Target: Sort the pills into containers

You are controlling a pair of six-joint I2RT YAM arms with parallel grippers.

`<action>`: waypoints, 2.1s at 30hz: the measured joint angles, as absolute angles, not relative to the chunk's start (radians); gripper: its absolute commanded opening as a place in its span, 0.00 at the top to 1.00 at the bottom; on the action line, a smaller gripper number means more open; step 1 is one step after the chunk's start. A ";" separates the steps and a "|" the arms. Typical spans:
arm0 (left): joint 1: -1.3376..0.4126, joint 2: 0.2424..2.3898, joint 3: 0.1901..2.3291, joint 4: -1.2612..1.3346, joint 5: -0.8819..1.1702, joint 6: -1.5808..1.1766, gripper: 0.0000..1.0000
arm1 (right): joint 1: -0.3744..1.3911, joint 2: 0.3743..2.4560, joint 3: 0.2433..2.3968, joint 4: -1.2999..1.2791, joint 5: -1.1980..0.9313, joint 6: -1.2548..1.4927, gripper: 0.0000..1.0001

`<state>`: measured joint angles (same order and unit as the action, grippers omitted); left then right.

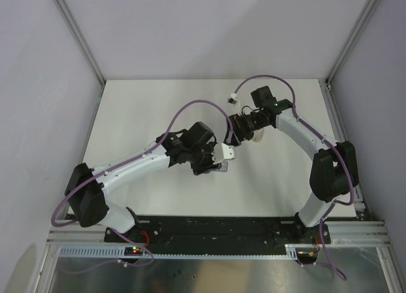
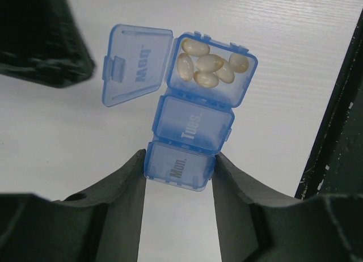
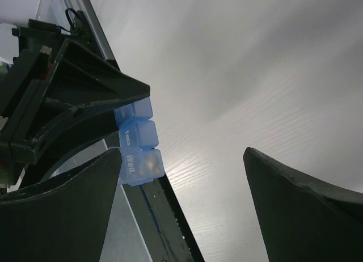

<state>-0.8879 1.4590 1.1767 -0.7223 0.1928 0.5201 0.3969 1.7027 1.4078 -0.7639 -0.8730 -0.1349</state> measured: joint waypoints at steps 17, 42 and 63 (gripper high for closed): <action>-0.888 1.459 1.200 -0.728 0.144 0.503 1.00 | 0.487 1.702 1.334 -0.801 -0.856 -0.194 0.10; -0.888 1.459 1.248 -0.735 0.100 0.469 1.00 | 0.487 1.702 1.322 -0.803 -0.986 -0.204 0.42; -0.902 1.468 1.251 -0.722 0.054 0.435 1.00 | 0.449 1.702 1.322 -0.802 -1.083 -0.199 0.65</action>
<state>-0.9016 1.4685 1.2514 -0.7219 0.0540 0.4355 0.4488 1.7020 1.3224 -0.8024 -1.0828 -0.1993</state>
